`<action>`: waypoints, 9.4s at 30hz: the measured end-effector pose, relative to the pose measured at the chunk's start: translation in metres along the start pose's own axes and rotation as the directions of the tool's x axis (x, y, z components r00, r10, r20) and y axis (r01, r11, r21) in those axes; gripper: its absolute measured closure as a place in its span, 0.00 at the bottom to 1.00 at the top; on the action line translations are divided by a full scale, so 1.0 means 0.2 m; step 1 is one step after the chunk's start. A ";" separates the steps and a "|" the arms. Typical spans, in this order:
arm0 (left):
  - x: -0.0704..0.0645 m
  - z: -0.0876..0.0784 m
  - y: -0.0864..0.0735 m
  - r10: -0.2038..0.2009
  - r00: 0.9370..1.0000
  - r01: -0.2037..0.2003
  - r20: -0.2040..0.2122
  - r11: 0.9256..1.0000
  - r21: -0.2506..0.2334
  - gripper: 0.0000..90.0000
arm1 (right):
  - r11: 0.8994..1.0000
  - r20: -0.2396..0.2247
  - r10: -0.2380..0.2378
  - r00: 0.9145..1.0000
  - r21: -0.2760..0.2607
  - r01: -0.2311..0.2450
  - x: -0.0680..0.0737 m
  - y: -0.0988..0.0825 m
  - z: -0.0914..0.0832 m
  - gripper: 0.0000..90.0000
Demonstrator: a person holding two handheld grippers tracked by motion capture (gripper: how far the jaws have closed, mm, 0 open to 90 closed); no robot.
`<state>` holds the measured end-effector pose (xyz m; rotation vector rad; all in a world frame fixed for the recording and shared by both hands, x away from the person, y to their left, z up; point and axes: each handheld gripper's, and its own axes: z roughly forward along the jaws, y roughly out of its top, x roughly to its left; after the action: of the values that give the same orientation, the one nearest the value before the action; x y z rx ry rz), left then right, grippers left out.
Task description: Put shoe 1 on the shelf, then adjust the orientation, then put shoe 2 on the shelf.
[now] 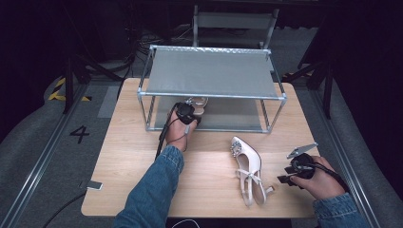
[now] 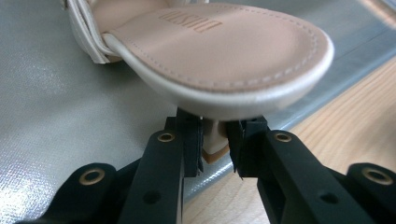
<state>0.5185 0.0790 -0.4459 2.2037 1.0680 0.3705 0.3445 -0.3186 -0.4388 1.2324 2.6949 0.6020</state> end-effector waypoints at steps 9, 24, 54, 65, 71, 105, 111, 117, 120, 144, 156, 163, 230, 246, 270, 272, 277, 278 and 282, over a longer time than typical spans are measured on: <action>-0.04 0.04 -0.04 -0.134 0.990 0.135 -0.036 0.990 0.034 0.74 | 1.000 0.004 0.003 1.000 -0.003 -0.002 0.00 -0.01 -0.01 0.55; -0.07 -0.08 -0.07 -0.141 0.989 0.142 -0.045 0.990 0.011 0.64 | 1.000 0.009 0.003 1.000 -0.003 -0.003 0.00 -0.01 -0.01 0.55; -0.25 -0.67 -0.33 0.009 0.999 -0.003 -0.036 0.984 0.178 0.37 | 0.994 -0.015 -0.034 0.999 -0.106 0.032 0.09 0.14 -0.14 0.54; -0.23 -0.69 -0.36 0.016 0.999 -0.007 -0.043 0.980 0.199 0.36 | 0.983 -0.056 -0.057 0.997 -0.176 0.046 0.19 0.28 -0.18 0.54; -0.22 -0.69 -0.39 0.005 0.999 0.005 -0.048 0.976 0.218 0.36 | 0.979 -0.037 -0.065 0.997 -0.195 0.057 0.23 0.35 -0.14 0.50; -0.20 -0.68 -0.43 0.001 0.999 0.008 -0.039 0.972 0.235 0.37 | 0.962 -0.090 -0.274 0.957 -0.033 0.272 0.51 0.50 0.07 0.91; -0.20 -0.67 -0.42 0.002 0.999 0.007 -0.037 0.971 0.237 0.37 | 0.961 -0.055 -0.267 0.962 -0.094 0.261 0.48 0.48 -0.04 0.91; -0.20 -0.66 -0.42 0.010 1.000 -0.003 -0.026 0.970 0.243 0.37 | 0.966 -0.031 -0.221 0.975 -0.147 0.214 0.39 0.42 -0.16 0.91; -0.20 -0.65 -0.41 0.010 1.000 -0.003 -0.024 0.969 0.247 0.37 | 0.969 -0.013 -0.182 0.983 -0.169 0.177 0.32 0.39 -0.20 0.91; -0.17 -0.64 -0.43 -0.005 1.000 0.009 -0.017 0.967 0.255 0.36 | 0.975 0.009 0.004 1.000 -0.220 -0.002 0.08 0.31 -0.16 0.68; -0.18 -0.62 -0.42 0.005 1.000 -0.002 -0.008 0.964 0.264 0.35 | 0.966 -0.039 0.036 0.999 -0.255 -0.045 0.17 0.30 -0.27 0.62; -0.18 -0.63 -0.43 0.001 1.000 0.001 -0.009 0.963 0.268 0.35 | 0.978 -0.073 0.028 0.997 -0.204 -0.043 0.19 0.32 -0.19 0.60; 0.00 -0.77 -0.65 -0.077 0.993 0.098 -0.089 0.961 0.258 0.35 | 0.981 0.126 -0.163 0.979 -0.081 0.174 0.27 1.03 0.22 0.96; 0.02 -0.77 -0.65 -0.078 0.994 0.097 -0.082 0.961 0.259 0.35 | 0.977 0.214 -0.161 0.964 -0.104 0.186 0.23 1.14 0.39 0.96; 0.01 -0.74 -0.62 -0.076 0.996 0.088 -0.055 0.958 0.275 0.35 | 0.955 0.318 -0.174 0.932 -0.178 0.239 0.30 1.15 0.32 0.61; 0.01 -0.73 -0.61 -0.066 0.996 0.077 -0.052 0.959 0.274 0.35 | 0.951 0.322 -0.164 0.932 -0.200 0.237 0.30 1.13 0.29 0.58; 0.02 -0.70 -0.58 -0.061 0.997 0.070 -0.043 0.956 0.284 0.35 | 0.938 0.321 -0.155 0.934 -0.250 0.241 0.31 1.09 0.21 0.57; 0.02 -0.69 -0.58 -0.053 0.998 0.062 -0.041 0.957 0.282 0.35 | 0.934 0.314 -0.150 0.937 -0.266 0.238 0.32 1.07 0.18 0.56; 0.03 -0.68 -0.55 -0.057 0.998 0.065 -0.035 0.957 0.282 0.35 | 0.940 0.275 -0.112 0.955 -0.282 0.191 0.30 0.98 0.08 0.56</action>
<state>0.3874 0.1924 -0.4174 2.4131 1.2673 0.2314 0.4460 -0.1524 -0.3714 0.9383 2.3469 0.7479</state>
